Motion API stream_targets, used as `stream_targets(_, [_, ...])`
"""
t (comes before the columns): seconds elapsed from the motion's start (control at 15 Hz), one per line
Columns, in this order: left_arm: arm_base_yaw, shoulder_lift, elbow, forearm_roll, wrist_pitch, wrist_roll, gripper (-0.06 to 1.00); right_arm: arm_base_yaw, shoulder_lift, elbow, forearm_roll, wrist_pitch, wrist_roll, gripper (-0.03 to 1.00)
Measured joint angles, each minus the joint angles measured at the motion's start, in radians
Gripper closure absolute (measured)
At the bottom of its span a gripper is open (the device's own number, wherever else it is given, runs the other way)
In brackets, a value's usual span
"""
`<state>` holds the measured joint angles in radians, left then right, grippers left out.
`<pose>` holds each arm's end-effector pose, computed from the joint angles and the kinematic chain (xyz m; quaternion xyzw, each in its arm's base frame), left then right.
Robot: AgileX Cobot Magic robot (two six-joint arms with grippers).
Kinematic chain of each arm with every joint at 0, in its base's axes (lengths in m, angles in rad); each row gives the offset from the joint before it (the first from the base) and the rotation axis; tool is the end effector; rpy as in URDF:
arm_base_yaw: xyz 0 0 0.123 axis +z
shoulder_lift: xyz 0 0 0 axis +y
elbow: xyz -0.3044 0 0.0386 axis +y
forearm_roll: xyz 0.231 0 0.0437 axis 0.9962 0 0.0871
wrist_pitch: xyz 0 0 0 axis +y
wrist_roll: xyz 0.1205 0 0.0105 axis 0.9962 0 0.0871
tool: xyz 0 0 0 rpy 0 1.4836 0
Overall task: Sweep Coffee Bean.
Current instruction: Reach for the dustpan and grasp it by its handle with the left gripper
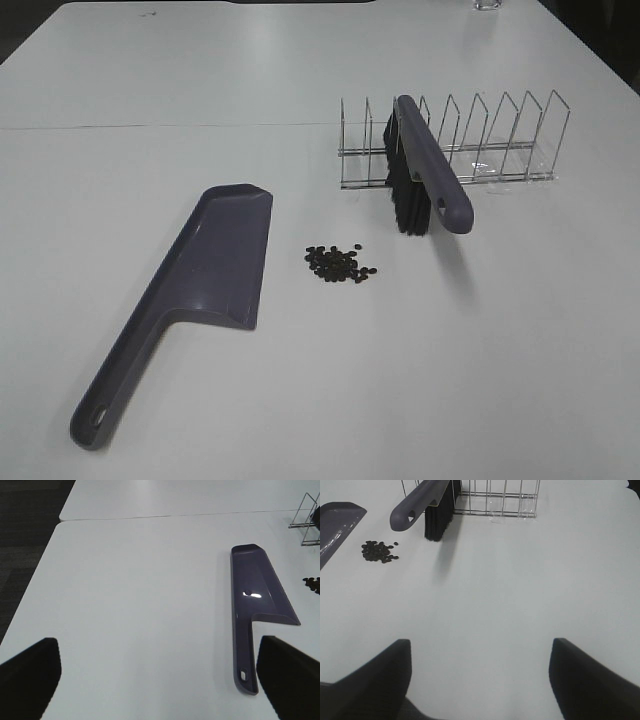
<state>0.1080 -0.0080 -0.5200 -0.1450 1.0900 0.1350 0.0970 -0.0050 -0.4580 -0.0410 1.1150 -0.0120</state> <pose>-0.0185 -0.0176 0.2589 0.0164 0.8512 -0.0088 0.5245 -0.0148 -0.0059 0.2377 -0.0468 0.8747 0.0000 0.4824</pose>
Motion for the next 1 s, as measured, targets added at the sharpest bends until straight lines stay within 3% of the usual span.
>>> stream_targets(0.53, [0.0,0.027,-0.01,0.048,0.013,-0.049,-0.05,0.0,0.0,0.0,0.0,0.0,0.0,0.29])
stream_targets(0.67, [0.0,0.214,-0.077,0.046,0.11,-0.045,-0.04,0.0,0.0,0.0,0.0,0.0,0.0,0.29])
stream_targets(1.0, [0.0,0.698,-0.181,0.038,0.131,-0.045,-0.03,0.0,0.0,0.0,0.0,0.0,0.0,0.29])
